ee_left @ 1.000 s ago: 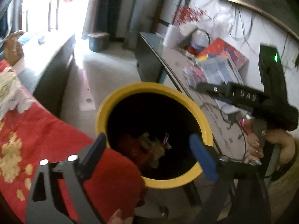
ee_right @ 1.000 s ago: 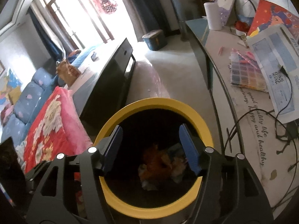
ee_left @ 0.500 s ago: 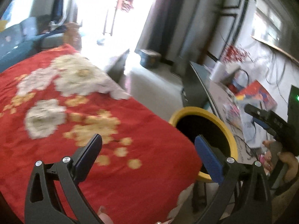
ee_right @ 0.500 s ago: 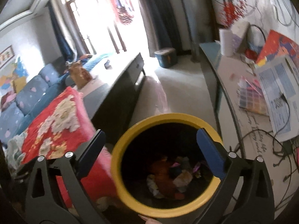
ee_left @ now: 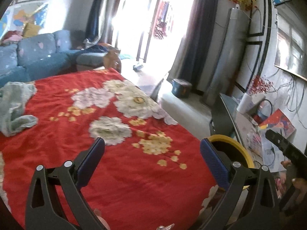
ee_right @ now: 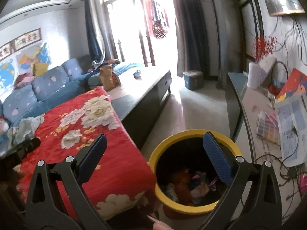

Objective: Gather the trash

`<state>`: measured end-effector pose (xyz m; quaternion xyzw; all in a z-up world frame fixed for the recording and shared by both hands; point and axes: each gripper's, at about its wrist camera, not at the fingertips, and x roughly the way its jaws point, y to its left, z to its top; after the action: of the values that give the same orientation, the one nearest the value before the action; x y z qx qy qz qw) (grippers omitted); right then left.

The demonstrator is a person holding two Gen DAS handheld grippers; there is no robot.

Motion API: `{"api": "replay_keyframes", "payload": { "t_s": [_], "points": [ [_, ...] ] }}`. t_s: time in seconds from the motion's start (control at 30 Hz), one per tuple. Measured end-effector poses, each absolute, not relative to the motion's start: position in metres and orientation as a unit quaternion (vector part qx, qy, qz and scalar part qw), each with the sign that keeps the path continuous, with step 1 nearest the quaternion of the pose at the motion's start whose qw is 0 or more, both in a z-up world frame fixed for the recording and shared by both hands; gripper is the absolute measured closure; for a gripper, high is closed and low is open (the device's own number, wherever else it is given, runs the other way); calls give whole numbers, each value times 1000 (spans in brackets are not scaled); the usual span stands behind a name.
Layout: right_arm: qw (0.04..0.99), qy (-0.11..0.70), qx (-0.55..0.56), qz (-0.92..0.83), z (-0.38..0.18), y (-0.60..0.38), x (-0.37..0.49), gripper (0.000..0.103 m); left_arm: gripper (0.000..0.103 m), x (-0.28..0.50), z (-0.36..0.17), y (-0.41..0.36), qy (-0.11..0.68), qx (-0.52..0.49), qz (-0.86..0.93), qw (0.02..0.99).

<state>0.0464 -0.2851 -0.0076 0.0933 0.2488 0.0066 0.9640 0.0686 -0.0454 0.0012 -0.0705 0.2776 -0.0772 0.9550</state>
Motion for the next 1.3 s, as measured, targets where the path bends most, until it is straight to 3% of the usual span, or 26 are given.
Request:
{"api": "replay_keyframes", "payload": {
  "t_s": [0.57,1.3],
  "points": [
    [993,110,20,-41,-9,-218,-26,11,7,-1,16,-27,179,-51,-37,982],
    [993,112,17,-28,-11,-216,-27,11,6,-7,11,-39,185,-51,-57,980]
  ]
}}
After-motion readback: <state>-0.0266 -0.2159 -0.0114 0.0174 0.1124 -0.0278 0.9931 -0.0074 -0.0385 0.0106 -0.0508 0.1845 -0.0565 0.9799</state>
